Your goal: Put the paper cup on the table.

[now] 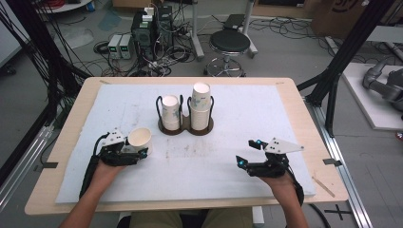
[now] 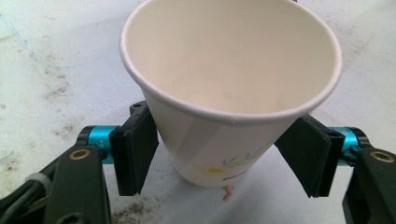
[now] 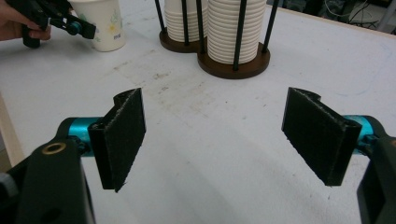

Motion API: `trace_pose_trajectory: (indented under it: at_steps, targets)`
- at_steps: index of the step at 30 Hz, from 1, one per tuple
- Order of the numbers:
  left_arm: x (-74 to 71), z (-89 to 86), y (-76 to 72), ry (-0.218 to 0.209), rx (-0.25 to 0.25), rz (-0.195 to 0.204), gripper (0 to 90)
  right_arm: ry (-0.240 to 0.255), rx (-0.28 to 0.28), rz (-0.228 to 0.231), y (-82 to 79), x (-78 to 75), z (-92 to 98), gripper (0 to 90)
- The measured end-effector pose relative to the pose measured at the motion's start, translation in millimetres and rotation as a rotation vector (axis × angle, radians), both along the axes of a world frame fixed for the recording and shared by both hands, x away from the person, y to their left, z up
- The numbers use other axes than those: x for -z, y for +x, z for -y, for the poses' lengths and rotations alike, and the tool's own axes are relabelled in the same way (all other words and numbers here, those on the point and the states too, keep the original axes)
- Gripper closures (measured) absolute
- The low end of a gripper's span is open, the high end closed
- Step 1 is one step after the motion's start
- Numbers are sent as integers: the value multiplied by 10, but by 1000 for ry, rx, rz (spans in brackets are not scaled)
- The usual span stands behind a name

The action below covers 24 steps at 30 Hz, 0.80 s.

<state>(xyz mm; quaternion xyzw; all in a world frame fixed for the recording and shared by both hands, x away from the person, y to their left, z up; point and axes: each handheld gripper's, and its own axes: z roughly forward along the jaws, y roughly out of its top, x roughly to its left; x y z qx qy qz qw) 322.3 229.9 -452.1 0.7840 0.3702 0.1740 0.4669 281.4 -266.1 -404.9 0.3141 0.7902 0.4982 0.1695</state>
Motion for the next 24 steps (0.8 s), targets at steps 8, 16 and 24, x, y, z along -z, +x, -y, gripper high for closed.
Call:
trace_pose_trajectory:
  at_steps: [8,16,24]
  targets:
    - [-32,-64,-88,-79,-17,-13,163,-3,-1,3,-14,-10,22,222]
    - [-220,-293,-288,-183,-14,105,160,2,23,-9,-3,4,74,222]
    - [-355,-442,-387,-326,-30,233,157,-23,98,0,-4,28,125,222]
